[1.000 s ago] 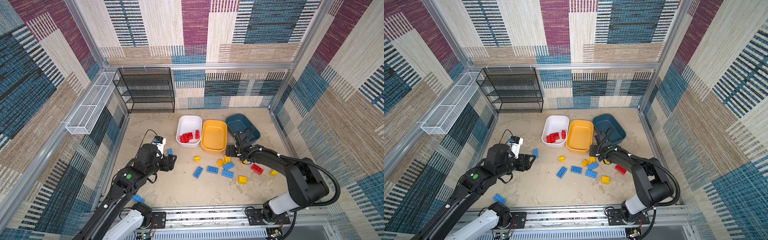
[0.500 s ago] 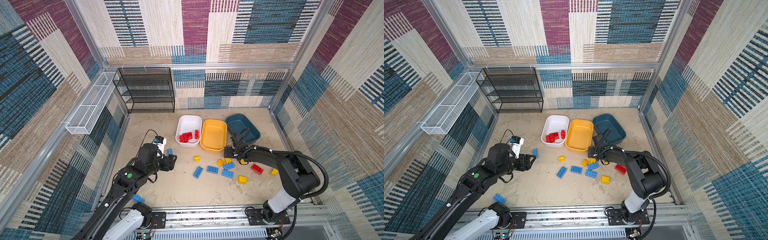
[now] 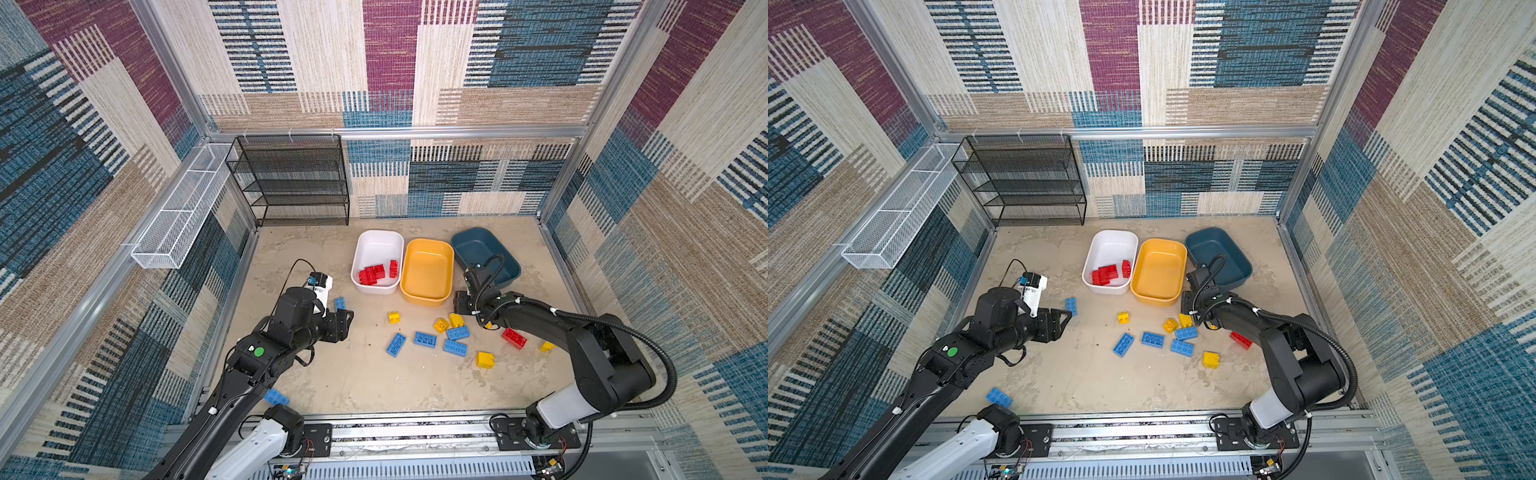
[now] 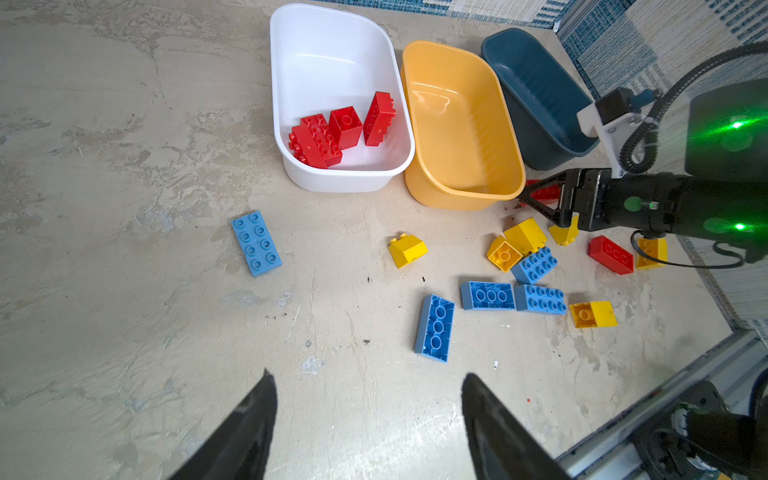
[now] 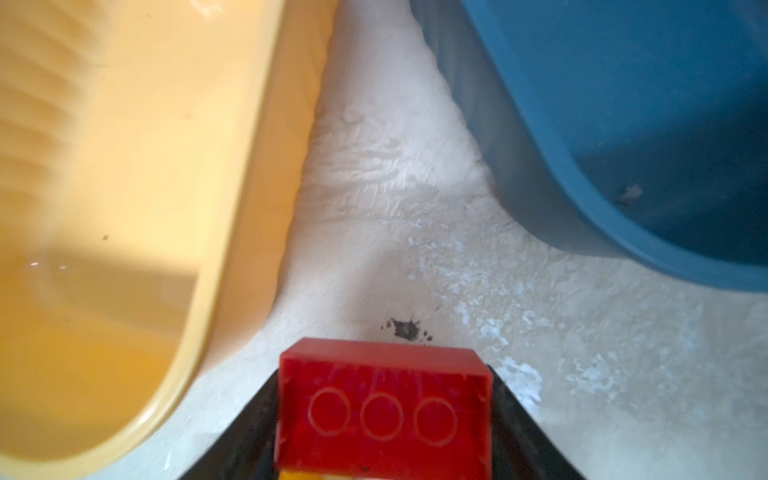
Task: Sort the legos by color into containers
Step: 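Carry the red brick over the yellow tub into the white tub and release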
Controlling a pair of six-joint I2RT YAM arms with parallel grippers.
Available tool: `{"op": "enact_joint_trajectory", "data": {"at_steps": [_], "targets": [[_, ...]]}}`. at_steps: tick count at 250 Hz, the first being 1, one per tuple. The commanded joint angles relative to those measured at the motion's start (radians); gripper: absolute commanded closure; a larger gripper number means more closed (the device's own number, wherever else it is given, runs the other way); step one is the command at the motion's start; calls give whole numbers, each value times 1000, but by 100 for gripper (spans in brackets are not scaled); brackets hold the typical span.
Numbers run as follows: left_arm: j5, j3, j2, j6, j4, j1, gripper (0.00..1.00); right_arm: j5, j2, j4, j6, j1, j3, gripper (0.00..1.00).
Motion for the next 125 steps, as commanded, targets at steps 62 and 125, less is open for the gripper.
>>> {"op": "enact_joint_trajectory", "data": {"at_steps": [62, 125], "targets": [[9, -23, -48, 26, 30, 1, 29, -76, -72, -67, -69, 91, 173, 44], [9, -42, -88, 25, 36, 0, 29, -109, 201, -118, -118, 165, 533, 44]]}}
